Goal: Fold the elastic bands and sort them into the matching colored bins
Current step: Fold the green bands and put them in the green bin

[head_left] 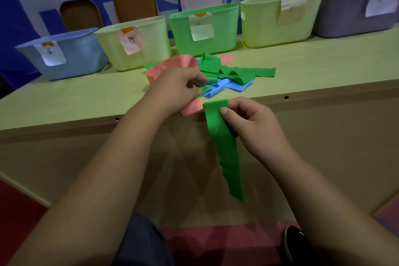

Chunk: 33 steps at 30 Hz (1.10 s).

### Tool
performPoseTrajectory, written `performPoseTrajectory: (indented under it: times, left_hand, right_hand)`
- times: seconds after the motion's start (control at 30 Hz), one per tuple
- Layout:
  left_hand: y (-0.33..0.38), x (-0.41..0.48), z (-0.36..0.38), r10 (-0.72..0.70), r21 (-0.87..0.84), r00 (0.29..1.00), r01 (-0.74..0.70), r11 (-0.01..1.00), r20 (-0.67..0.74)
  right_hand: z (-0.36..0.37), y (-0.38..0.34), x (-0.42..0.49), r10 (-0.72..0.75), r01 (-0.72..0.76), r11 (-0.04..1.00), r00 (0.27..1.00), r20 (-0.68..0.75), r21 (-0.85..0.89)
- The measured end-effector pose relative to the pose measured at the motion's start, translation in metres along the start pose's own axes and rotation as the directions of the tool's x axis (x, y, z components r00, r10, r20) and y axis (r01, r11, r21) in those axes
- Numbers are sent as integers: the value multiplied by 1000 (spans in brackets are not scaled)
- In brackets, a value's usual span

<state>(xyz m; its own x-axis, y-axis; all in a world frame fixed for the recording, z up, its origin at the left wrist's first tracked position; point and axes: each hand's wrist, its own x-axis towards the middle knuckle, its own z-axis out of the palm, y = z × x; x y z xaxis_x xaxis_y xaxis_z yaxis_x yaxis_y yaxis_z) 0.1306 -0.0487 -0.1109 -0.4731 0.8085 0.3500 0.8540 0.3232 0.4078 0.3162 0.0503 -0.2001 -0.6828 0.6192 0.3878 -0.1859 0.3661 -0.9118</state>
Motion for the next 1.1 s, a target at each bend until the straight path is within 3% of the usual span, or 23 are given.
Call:
performPoseTrajectory:
  times: [0.17, 0.23, 0.33, 0.5, 0.93, 1.1]
  left_hand:
    - [-3, 3, 1, -31, -87, 990, 19, 996, -135]
    - [-5, 5, -3, -87, -226, 975, 39, 973, -204]
    - [-8, 7, -20, -211, -478, 938, 57, 876, -274]
    - [-16, 15, -59, -343, -663, 861, 7, 748, -377]
    - [8, 31, -130, -356, -723, 770, -189, 665, -529]
    - [10, 20, -136, -380, -758, 772, -194, 622, -509]
  right_hand:
    - [2, 1, 2, -2, 2, 1000, 1000, 13, -17]
    - [3, 1, 1, -9, 9, 1000, 1000, 17, -4]
    - [4, 2, 1, -14, 14, 1000, 1000, 22, -5]
    - [11, 1, -4, -15, 16, 1000, 998, 57, -25]
    - [32, -15, -7, -85, 89, 996, 989, 118, -23]
    - [36, -49, 6, -132, 127, 990, 988, 83, 65]
